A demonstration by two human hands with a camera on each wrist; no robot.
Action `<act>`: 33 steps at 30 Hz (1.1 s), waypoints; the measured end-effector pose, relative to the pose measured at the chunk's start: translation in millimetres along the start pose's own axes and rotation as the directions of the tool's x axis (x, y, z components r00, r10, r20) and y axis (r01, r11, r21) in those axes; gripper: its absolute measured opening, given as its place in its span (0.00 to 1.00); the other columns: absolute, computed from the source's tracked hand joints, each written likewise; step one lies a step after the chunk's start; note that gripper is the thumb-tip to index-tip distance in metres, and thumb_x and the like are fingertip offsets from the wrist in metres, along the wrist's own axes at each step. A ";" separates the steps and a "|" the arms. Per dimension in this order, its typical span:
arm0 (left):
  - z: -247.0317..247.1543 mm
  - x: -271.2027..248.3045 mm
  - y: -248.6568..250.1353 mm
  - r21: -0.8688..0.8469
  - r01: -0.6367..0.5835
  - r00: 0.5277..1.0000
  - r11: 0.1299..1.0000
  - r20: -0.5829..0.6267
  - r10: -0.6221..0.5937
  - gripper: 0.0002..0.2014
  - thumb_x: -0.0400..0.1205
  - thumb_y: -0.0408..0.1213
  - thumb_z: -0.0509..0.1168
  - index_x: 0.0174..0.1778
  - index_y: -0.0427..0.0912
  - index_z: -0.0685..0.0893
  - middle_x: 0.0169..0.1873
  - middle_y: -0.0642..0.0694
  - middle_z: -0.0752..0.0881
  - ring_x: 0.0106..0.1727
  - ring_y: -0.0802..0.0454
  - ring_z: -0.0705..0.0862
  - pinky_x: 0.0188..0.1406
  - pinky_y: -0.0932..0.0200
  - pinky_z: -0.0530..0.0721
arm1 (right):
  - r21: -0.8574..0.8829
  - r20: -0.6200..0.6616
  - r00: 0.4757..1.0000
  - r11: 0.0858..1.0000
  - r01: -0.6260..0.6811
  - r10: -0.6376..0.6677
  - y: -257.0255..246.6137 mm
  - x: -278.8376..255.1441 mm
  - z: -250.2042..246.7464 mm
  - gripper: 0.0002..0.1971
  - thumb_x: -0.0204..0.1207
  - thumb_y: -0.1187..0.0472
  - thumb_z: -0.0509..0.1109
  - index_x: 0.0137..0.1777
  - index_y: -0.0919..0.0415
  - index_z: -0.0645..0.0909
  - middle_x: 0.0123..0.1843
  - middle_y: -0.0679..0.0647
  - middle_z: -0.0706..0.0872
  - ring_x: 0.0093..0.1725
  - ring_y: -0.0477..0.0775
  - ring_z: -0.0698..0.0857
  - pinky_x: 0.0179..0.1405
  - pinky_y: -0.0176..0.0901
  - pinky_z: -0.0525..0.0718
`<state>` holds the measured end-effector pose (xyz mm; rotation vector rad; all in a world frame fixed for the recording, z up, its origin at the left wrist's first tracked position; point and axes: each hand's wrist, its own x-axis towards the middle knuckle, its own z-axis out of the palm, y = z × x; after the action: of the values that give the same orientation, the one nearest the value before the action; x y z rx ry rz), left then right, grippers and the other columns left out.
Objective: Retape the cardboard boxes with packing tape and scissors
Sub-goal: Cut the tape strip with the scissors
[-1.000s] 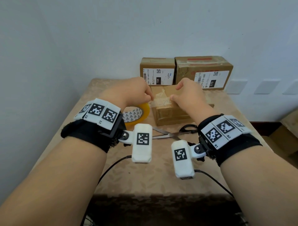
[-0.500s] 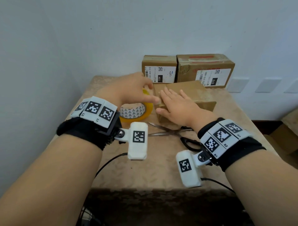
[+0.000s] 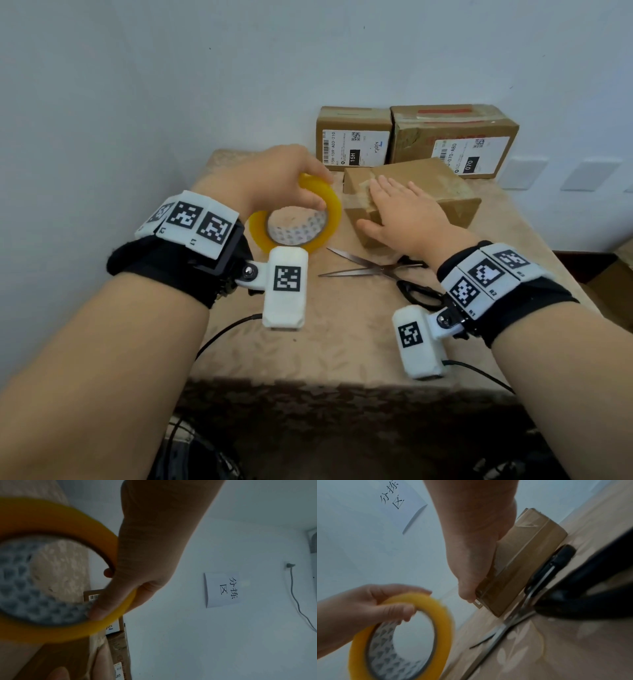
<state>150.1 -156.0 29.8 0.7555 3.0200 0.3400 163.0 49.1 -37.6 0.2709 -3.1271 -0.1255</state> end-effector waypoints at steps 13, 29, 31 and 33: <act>8.7 9.9 5.2 0.244 -0.078 0.991 0.967 0.127 0.048 0.22 0.79 0.50 0.68 0.70 0.60 0.78 0.53 0.52 0.71 0.50 0.55 0.69 0.46 0.59 0.68 | 0.304 -0.013 0.991 0.945 -0.119 0.130 -0.8 7.6 -1.1 0.34 0.85 0.40 0.35 0.83 0.59 0.61 0.85 0.57 0.60 0.85 0.52 0.55 0.83 0.58 0.44; 17.8 5.0 1.1 0.037 -0.093 0.995 0.995 -0.042 0.094 0.28 0.74 0.52 0.73 0.70 0.55 0.75 0.64 0.50 0.80 0.64 0.51 0.76 0.55 0.59 0.72 | 0.025 -0.031 0.976 0.977 -0.213 0.213 -16.0 19.3 9.6 0.28 0.88 0.53 0.41 0.84 0.67 0.52 0.85 0.63 0.58 0.84 0.59 0.55 0.83 0.62 0.43; 18.5 4.4 0.2 0.031 -0.100 0.994 0.995 -0.041 0.101 0.27 0.74 0.53 0.73 0.69 0.56 0.76 0.63 0.50 0.81 0.63 0.50 0.77 0.57 0.56 0.74 | -0.012 -0.060 0.975 0.976 -0.215 0.214 -13.7 15.5 10.0 0.30 0.88 0.48 0.40 0.84 0.66 0.55 0.84 0.61 0.61 0.84 0.58 0.56 0.81 0.65 0.37; 18.9 5.0 0.4 0.030 -0.106 0.993 0.994 -0.039 0.107 0.27 0.74 0.52 0.73 0.70 0.55 0.76 0.63 0.50 0.80 0.64 0.50 0.77 0.57 0.57 0.73 | -0.039 -0.055 0.975 0.975 -0.220 0.218 -14.1 12.6 8.4 0.34 0.86 0.42 0.41 0.84 0.65 0.55 0.84 0.62 0.60 0.84 0.58 0.55 0.80 0.65 0.36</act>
<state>147.1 -149.4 11.7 0.9260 3.0348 0.3200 152.9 33.8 -47.2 -0.0704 -3.0721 -0.1839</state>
